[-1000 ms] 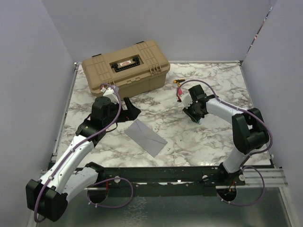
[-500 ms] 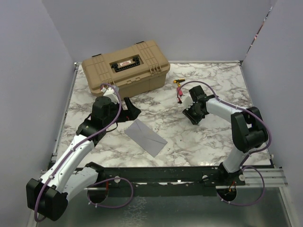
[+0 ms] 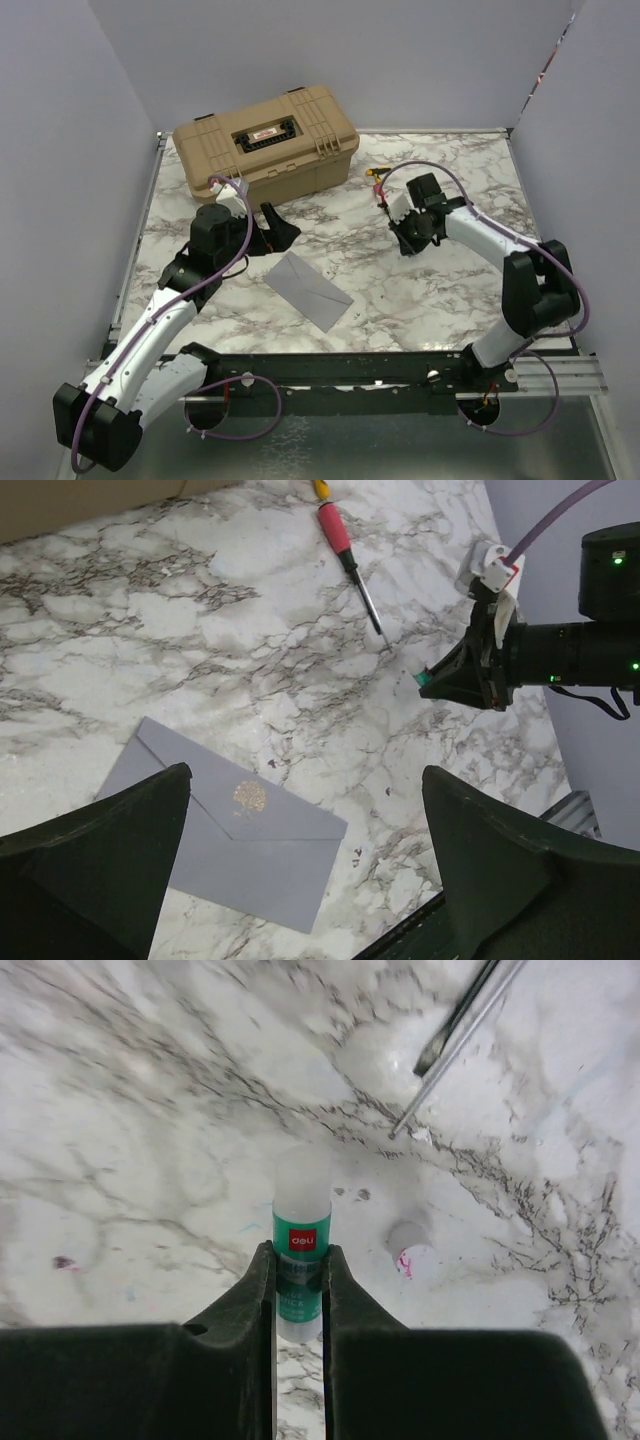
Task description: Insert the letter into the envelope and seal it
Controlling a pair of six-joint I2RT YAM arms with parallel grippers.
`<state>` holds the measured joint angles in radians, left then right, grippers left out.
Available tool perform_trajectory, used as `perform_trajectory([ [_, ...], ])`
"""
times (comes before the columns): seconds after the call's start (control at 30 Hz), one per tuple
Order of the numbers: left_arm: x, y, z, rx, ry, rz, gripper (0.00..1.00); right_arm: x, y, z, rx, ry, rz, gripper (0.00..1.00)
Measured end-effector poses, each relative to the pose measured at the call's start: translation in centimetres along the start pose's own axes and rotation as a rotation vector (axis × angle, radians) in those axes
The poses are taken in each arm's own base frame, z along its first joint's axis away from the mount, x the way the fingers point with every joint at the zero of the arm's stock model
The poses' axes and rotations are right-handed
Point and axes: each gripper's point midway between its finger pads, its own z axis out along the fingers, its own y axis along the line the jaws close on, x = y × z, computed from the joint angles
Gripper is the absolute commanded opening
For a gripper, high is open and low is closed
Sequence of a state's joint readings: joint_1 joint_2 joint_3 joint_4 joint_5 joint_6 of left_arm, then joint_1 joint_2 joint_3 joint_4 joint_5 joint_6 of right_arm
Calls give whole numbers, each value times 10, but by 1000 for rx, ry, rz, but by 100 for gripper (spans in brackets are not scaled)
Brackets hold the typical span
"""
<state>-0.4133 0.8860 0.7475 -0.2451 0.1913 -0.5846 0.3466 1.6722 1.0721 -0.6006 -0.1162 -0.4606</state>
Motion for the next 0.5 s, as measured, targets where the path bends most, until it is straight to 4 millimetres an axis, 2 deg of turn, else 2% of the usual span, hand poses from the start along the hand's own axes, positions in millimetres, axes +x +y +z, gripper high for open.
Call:
perform_trajectory([
  [0.1,-5,-11,1,55,-17,-9,99,-31,10,-30,-40,-157,9,4],
  [0.23,-16,-35,1,177,-58,-21,98,-88,29,-89,-109,-466,24,2],
  [0.37,-29,-61,-3,314,-114,-30,82,-146,54,-161,-230,-822,69,2],
  [0.5,-44,-88,-10,456,-169,-19,84,-175,83,-214,-420,-1073,127,2],
])
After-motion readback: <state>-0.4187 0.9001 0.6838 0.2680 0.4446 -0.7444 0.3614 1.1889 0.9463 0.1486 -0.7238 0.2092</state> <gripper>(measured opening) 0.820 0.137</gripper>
